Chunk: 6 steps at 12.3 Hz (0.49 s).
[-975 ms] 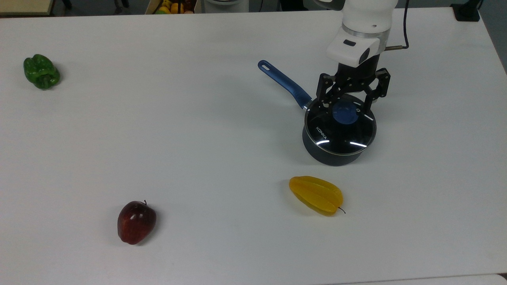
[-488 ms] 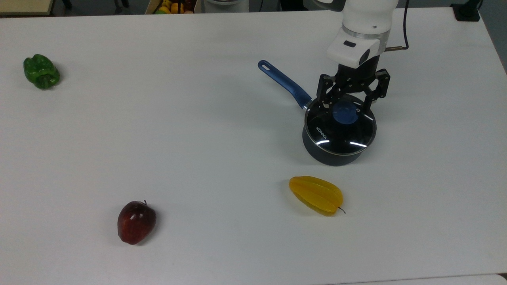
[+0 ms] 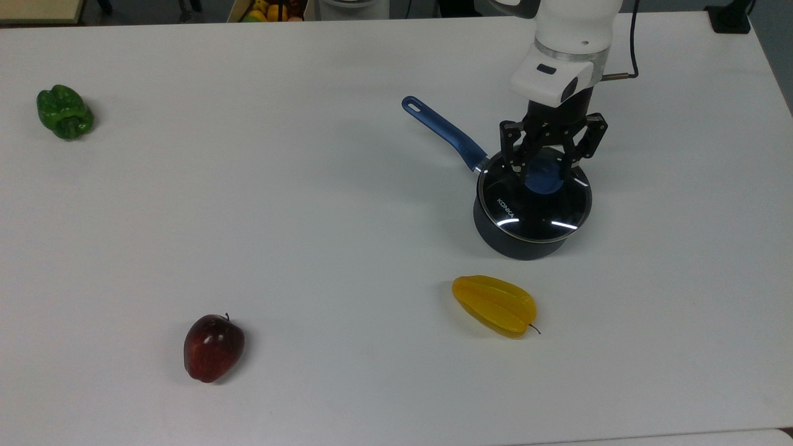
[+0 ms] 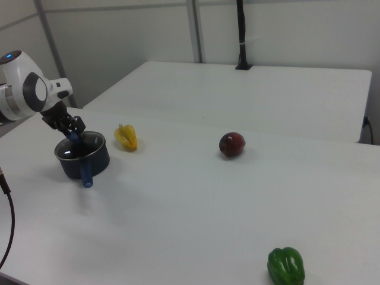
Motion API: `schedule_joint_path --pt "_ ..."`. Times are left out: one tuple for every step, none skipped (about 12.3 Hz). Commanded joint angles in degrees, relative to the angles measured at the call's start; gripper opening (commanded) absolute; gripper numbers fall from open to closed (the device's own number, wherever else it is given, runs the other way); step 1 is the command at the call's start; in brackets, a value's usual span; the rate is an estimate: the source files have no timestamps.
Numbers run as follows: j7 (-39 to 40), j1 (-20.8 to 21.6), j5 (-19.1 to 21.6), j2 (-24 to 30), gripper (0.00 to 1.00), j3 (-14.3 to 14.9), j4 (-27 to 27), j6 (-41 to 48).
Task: Open lid
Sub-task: 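Lower the gripper onto the blue knob and close on it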
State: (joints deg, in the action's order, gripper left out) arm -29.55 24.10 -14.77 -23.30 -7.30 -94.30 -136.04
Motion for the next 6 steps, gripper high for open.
schedule_joint_path --pt "-0.9 -0.1 -1.2 0.7 0.48 0.1 -0.4 -0.4" --pt "-0.9 -0.1 -1.2 1.3 0.46 0.1 -0.4 -0.2" --pt "-1.1 0.0 -1.1 1.8 0.46 0.1 -0.3 1.1" --pt "-1.2 0.2 -1.0 2.5 0.46 0.1 -0.2 2.6" --pt "-1.4 0.2 -0.8 3.0 0.45 0.1 -0.1 3.2" --pt "-1.4 0.2 -0.8 4.0 0.44 0.1 -0.1 4.1"
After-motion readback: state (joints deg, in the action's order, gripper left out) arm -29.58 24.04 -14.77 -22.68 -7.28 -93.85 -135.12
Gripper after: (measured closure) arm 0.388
